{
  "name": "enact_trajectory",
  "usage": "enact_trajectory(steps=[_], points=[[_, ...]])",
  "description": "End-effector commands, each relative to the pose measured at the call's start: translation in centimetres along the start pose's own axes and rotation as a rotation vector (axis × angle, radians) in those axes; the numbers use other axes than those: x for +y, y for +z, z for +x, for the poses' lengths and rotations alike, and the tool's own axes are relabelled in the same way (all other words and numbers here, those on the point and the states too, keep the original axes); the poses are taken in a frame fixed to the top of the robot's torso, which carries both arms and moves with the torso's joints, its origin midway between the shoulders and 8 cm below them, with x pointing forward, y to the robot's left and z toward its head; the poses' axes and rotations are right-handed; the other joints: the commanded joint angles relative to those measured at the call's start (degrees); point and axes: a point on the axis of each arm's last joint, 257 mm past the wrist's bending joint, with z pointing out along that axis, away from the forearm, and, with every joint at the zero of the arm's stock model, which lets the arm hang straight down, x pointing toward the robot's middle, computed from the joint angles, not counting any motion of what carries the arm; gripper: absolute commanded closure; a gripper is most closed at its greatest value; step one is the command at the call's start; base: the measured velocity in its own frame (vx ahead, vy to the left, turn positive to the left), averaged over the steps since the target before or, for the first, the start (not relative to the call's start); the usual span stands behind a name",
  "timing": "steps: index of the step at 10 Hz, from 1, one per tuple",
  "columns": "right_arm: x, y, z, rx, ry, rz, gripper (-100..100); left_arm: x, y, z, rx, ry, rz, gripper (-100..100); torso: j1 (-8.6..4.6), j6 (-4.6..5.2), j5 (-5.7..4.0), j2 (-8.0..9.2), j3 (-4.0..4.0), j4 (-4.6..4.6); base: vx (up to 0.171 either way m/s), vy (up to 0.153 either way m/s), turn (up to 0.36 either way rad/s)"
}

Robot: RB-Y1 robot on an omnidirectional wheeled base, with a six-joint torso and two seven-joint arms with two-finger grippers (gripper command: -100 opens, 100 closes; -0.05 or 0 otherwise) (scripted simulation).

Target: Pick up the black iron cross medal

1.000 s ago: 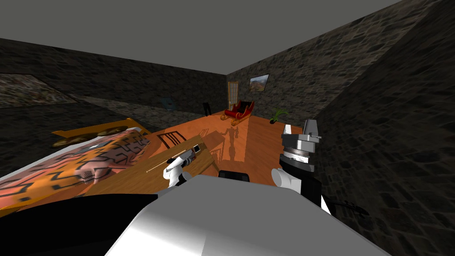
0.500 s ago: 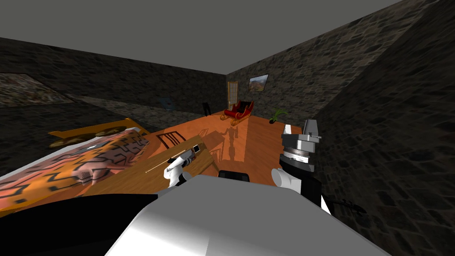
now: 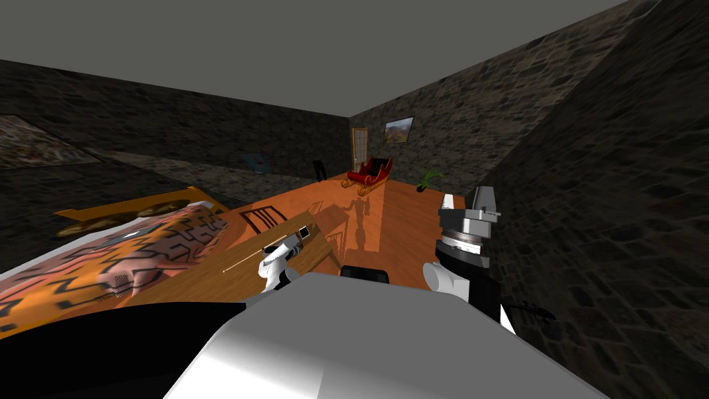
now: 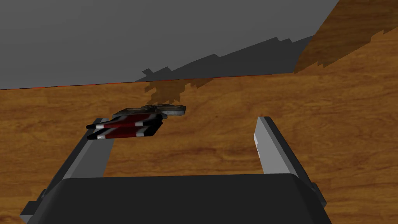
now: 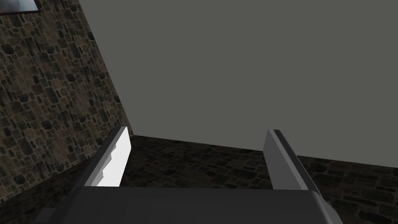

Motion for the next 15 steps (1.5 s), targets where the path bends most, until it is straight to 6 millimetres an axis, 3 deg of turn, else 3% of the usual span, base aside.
enact_trajectory(steps=[1,7,15], points=[[0.0,0.0,0.0,0.000,0.000,0.000,0,0.0,0.0,0.0,-0.001,0.000,0.000,-100,0.00,0.00,0.00,0.00,0.00,0.00,0.009,0.009,0.029],[0.0,0.0,0.0,0.000,0.000,0.000,0,0.0,0.0,0.0,-0.001,0.000,0.000,-100,0.01,0.00,0.00,-0.01,-0.01,0.00,0.000,0.000,-0.001],[0.0,0.0,0.0,0.000,0.000,0.000,0,2.1,0.6,0.3,0.004,-0.019,0.006,-100,-0.01,0.00,0.00,0.00,0.00,0.00,-0.005,-0.005,-0.017]])
